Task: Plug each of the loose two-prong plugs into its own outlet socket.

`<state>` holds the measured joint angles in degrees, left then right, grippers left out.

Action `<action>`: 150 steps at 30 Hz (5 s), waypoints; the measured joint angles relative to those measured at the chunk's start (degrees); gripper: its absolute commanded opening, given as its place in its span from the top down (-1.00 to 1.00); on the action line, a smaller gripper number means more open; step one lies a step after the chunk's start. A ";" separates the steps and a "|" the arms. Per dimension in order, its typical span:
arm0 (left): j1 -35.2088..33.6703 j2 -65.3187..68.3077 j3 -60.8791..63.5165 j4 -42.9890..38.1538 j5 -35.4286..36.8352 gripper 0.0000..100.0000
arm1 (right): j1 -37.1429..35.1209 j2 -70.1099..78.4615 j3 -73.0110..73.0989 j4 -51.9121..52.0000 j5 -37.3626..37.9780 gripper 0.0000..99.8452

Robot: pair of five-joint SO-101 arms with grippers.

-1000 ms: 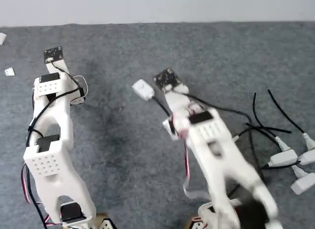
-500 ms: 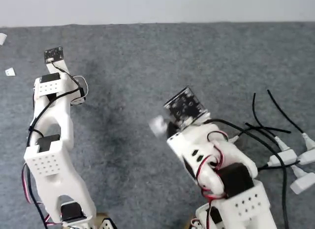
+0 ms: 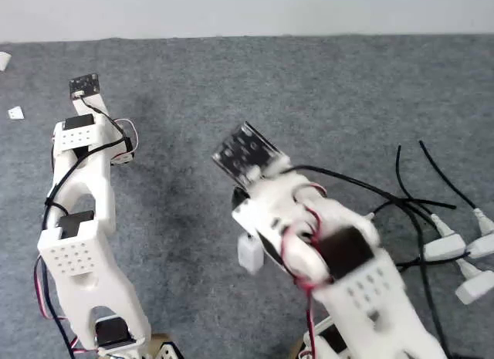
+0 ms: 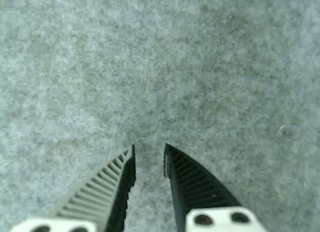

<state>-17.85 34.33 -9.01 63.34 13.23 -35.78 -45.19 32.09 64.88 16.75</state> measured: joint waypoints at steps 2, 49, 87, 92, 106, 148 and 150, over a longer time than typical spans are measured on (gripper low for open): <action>0.00 0.00 0.00 0.00 0.00 0.83 | 1.05 3.60 1.41 -3.96 0.00 0.98; -0.88 0.00 0.00 0.00 0.00 0.82 | -3.52 12.57 0.09 -2.37 -2.73 0.98; -0.88 0.00 0.00 0.00 0.00 0.82 | 10.64 28.04 15.91 -19.43 5.19 0.98; -0.88 0.26 0.00 0.00 0.00 0.82 | 10.64 28.13 15.91 -19.43 5.19 0.98; -0.88 0.26 0.00 0.00 0.00 0.82 | 12.66 36.04 12.84 -23.82 7.38 0.98; 5.89 -53.98 57.67 -16.88 7.74 0.55 | -0.62 9.93 33.49 -27.78 2.29 0.98; 5.63 -51.43 56.70 -16.88 7.74 0.68 | -1.58 9.58 33.49 -26.55 2.29 0.98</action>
<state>-12.22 -17.10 47.69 46.46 20.97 -37.36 -35.60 65.58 38.33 19.03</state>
